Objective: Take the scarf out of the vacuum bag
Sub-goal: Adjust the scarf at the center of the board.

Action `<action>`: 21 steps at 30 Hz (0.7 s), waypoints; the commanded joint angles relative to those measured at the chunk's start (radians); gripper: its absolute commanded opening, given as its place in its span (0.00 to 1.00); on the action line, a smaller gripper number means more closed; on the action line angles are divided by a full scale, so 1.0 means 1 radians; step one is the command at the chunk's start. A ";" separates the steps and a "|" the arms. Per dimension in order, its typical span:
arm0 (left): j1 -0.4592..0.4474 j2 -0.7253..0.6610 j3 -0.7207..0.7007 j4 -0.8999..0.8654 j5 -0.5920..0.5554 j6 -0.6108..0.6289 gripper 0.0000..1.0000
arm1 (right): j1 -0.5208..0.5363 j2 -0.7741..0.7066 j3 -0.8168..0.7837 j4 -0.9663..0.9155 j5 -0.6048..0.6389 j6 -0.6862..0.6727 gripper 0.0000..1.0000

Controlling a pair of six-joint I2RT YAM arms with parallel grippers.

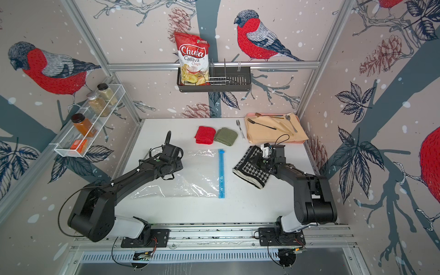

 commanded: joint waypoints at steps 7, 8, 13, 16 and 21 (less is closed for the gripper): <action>-0.002 -0.009 -0.003 0.002 -0.022 -0.010 0.11 | -0.033 0.092 0.002 -0.030 0.066 -0.023 0.00; -0.002 -0.011 -0.002 0.001 -0.024 -0.012 0.11 | -0.033 0.119 -0.001 -0.031 0.076 -0.025 0.00; -0.002 -0.019 -0.012 0.007 -0.028 -0.019 0.11 | -0.054 0.207 0.010 -0.037 0.062 -0.017 0.00; -0.003 -0.021 -0.018 0.010 -0.025 -0.022 0.11 | -0.057 0.148 0.030 -0.047 0.042 -0.012 0.00; -0.002 -0.032 -0.018 0.005 -0.032 -0.017 0.11 | -0.069 -0.008 0.042 -0.043 0.057 -0.011 0.00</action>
